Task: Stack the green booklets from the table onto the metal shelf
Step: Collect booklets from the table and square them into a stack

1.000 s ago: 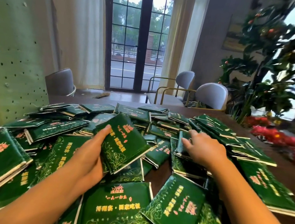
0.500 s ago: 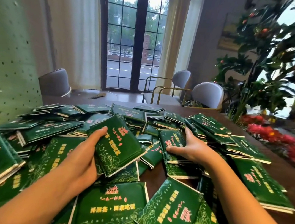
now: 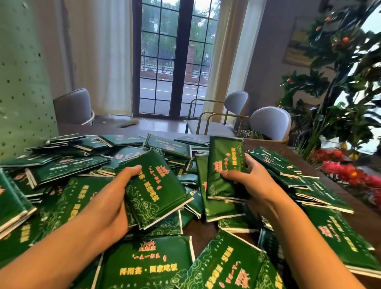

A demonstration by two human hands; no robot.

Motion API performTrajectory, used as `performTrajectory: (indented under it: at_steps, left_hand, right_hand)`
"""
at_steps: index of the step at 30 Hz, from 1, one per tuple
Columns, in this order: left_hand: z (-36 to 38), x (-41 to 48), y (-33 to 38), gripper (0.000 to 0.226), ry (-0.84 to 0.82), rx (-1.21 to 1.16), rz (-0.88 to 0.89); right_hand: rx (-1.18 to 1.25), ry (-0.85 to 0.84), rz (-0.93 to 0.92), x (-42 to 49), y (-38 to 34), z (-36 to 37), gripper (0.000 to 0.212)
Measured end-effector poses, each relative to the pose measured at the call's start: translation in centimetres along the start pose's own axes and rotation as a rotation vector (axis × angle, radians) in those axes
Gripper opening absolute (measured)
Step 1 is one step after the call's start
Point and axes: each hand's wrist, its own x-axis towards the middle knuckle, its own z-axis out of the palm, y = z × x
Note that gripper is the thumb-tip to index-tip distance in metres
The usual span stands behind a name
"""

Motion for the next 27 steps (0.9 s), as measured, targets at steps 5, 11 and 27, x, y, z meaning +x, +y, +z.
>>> performTrajectory:
  at_steps: [5,11,27]
  left_hand:
    - [-0.1,-0.4,-0.1,0.026,-0.033,0.043,-0.015]
    - [0.3,-1.0,-0.8,0.022,-0.050,0.278,0.123]
    - [0.3,-1.4,-0.7,0.065,0.045,0.427,0.353]
  right_hand:
    - [0.347,-0.157,0.043,-1.0,-0.8,1.3,0.033]
    - [0.289,-0.342,0.022,-2.4,-0.9,3.8,0.042]
    - [-0.273,-0.004,-0.519,-3.7,-0.4,5.6,0.033]
